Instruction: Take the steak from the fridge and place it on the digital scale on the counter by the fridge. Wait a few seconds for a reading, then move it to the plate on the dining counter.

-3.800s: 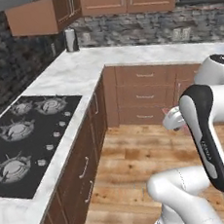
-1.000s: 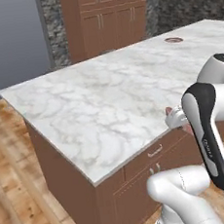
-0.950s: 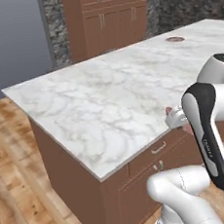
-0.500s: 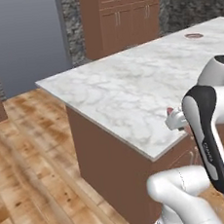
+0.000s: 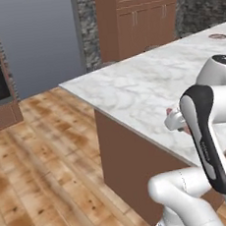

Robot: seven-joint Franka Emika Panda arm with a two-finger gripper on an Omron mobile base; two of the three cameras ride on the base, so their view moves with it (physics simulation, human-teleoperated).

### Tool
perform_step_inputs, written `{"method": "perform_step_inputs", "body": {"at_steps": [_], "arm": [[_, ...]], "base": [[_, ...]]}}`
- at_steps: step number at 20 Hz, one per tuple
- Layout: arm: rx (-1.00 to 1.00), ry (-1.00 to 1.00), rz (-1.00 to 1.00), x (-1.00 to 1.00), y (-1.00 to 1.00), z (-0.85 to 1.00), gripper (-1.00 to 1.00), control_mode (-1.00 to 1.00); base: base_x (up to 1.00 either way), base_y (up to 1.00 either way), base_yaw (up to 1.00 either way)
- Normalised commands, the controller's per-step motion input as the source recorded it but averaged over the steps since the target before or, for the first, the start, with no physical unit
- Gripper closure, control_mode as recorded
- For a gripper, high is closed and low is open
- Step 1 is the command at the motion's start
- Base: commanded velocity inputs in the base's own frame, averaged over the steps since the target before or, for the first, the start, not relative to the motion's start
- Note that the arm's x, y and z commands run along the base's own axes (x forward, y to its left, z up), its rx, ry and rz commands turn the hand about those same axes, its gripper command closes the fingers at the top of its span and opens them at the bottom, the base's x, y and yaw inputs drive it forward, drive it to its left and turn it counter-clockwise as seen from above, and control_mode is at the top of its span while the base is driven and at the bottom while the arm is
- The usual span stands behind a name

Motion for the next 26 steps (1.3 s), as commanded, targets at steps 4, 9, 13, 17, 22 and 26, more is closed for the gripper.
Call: {"method": "perform_step_inputs", "body": {"at_steps": [4,9,13,17,22,26], "arm": [[0.00,0.00,0.00,0.00,0.00,0.00,1.00,1.00],[0.00,0.00,0.00,0.00,0.00,0.00,1.00,1.00],[0.00,0.00,0.00,0.00,0.00,0.00,1.00,1.00],[0.00,0.00,0.00,0.00,0.00,0.00,1.00,1.00],[0.00,0.00,0.00,0.00,0.00,0.00,1.00,1.00],[0.00,0.00,0.00,0.00,0.00,0.00,1.00,1.00]], "base": [[1.00,1.00,0.08],[-0.13,1.00,0.24],[0.15,1.00,0.30],[1.00,0.94,0.22],[1.00,0.62,0.02],[1.00,0.40,-0.03]]}}
